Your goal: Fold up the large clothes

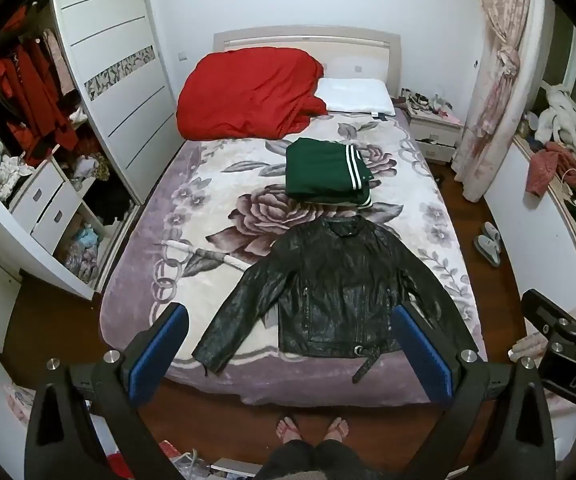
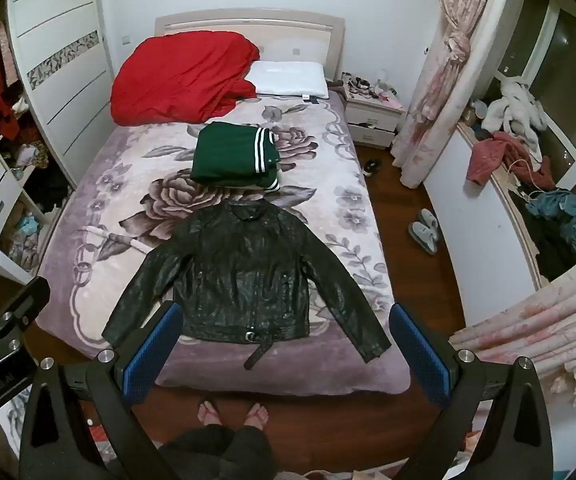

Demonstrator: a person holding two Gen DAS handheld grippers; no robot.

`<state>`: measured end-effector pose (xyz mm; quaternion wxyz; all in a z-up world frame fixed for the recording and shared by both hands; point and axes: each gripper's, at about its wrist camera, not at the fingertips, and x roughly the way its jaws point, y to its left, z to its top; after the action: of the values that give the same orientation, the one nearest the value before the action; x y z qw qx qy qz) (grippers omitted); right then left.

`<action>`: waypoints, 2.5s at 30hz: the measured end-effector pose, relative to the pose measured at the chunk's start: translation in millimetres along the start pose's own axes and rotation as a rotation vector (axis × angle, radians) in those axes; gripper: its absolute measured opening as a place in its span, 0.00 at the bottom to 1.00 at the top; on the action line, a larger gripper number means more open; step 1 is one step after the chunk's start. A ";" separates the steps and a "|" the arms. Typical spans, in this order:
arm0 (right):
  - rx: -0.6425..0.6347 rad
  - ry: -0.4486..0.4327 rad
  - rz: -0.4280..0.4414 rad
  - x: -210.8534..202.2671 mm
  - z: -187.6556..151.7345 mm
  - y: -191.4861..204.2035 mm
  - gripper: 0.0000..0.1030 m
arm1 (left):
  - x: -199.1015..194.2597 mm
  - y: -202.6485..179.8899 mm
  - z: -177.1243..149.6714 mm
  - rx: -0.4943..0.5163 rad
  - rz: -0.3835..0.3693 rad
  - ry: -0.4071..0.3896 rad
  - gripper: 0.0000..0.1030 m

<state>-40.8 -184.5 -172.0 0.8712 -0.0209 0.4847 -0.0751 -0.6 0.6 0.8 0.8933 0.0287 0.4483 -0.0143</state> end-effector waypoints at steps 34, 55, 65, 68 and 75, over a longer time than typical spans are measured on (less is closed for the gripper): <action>0.005 0.006 0.004 1.0 -6.6 -2.1 1.00 | 0.6 0.5 0.5 -0.002 -0.008 0.016 1.00; 0.003 -0.001 0.006 -2.4 -6.6 -3.3 1.00 | 4.0 -20.3 -8.2 -0.003 -0.008 0.008 1.00; 0.004 -0.001 0.008 -13.7 3.1 -6.2 1.00 | 0.3 -24.3 -2.3 0.000 -0.005 0.002 1.00; 0.005 -0.002 0.008 -13.8 3.1 -6.3 1.00 | 0.4 -23.9 -2.7 -0.001 -0.006 0.001 1.00; 0.004 -0.002 0.009 -14.2 3.1 -6.4 1.00 | 0.3 -23.7 -2.8 -0.001 -0.006 -0.001 1.00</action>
<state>-46.2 -188.8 -157.7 0.8720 -0.0169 0.4839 -0.0721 -3.8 -22.9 -2.0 0.8934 0.0267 0.4481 -0.0168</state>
